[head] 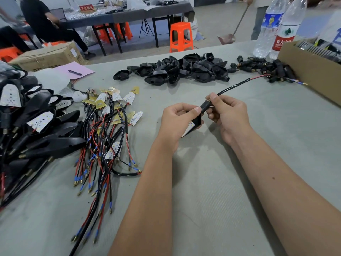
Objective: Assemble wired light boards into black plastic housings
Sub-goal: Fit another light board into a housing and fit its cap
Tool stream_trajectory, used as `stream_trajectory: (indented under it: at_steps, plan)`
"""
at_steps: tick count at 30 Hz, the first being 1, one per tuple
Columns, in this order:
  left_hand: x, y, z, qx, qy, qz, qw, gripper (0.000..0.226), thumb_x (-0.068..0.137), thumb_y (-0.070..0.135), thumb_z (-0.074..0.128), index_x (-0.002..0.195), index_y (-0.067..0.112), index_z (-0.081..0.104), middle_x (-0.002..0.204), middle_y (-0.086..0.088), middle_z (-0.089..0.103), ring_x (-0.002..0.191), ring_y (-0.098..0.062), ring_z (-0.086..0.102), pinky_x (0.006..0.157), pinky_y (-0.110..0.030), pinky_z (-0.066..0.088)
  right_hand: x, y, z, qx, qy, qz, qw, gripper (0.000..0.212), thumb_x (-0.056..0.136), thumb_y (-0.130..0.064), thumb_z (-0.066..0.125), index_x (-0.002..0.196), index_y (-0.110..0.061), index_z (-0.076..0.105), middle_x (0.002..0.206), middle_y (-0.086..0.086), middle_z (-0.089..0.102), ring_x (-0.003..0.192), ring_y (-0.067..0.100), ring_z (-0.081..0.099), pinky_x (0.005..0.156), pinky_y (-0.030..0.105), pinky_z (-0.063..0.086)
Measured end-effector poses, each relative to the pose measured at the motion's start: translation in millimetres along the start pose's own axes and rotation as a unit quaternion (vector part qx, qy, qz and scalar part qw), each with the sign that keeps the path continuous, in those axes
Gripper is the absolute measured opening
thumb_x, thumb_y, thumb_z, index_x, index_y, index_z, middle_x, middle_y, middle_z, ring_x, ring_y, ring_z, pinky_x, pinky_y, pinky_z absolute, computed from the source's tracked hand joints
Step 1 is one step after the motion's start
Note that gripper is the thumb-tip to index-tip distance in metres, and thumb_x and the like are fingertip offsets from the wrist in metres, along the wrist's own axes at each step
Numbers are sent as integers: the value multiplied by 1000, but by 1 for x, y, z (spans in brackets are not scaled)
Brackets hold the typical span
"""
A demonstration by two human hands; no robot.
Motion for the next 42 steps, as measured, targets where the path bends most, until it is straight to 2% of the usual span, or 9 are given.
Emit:
stream_trajectory:
  at_steps: [4,6,10,16,18,22,32,38,42]
  plan:
    - [0,2,-8,-39,-38,-45,998,19,97,13,68,108,-3,72,102,-23,75,89,-36,75,82,-40,63,3,-3,-9,51,70,1,996,18,93,-19,76,77,-12,79,67,5,68,54,11,58,53,19,49]
    - [0,3,-15,-50,-45,-58,996,18,98,8,64,110,-4,70,107,-26,74,93,-39,75,81,-40,63,2,-4,-10,45,86,-11,995,16,92,-18,77,79,-9,77,66,4,69,55,11,60,52,19,49]
    - [-1,3,-23,-47,-64,-65,995,18,99,1,59,112,-7,69,108,-27,74,102,-44,73,91,-45,61,0,-5,-7,23,103,-32,994,18,93,-17,75,78,-8,73,64,3,69,54,13,64,49,21,49]
    - [-1,4,-25,-38,-35,-42,998,23,103,12,60,99,-7,72,103,-26,75,93,-39,76,74,-28,62,-3,-8,-10,4,136,-48,990,21,95,-17,73,77,-8,69,61,1,69,52,16,66,47,23,50]
    - [-1,4,-26,-49,-39,-48,997,25,103,14,60,98,-8,72,105,-28,74,95,-39,76,75,-28,62,-3,-9,-12,-6,152,-50,987,21,96,-18,73,77,-9,69,62,1,69,52,17,67,46,23,50]
    - [0,4,-27,-36,-55,-34,997,17,101,1,57,100,-3,73,103,-24,76,94,-35,76,75,-26,61,-3,-9,-13,-22,164,-52,985,21,96,-18,72,77,-8,68,65,4,70,52,18,67,45,25,49]
    - [5,0,-26,59,56,60,995,13,99,-2,60,98,0,73,92,-17,78,79,-31,78,70,-26,61,0,-8,-14,-8,140,-36,990,18,94,-15,74,79,-7,69,65,3,71,55,17,68,48,24,52]
    - [6,1,-25,33,70,68,995,8,96,2,67,94,0,74,88,-16,78,78,-31,77,69,-26,61,1,-8,-16,23,143,-32,989,17,96,-12,71,82,-5,70,63,2,69,54,15,68,47,22,49]
    - [5,0,-26,40,88,59,994,9,95,4,69,88,4,74,82,-12,79,70,-28,77,61,-22,58,1,-8,-15,13,130,-30,991,18,97,-14,71,80,-7,69,61,0,70,53,14,68,46,21,48]
Point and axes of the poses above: each hand's wrist, its own x-axis towards the middle knuckle, its own z-axis out of the palm, y = z × x, the point moved 4 cm from there along x, towards the middle knuckle
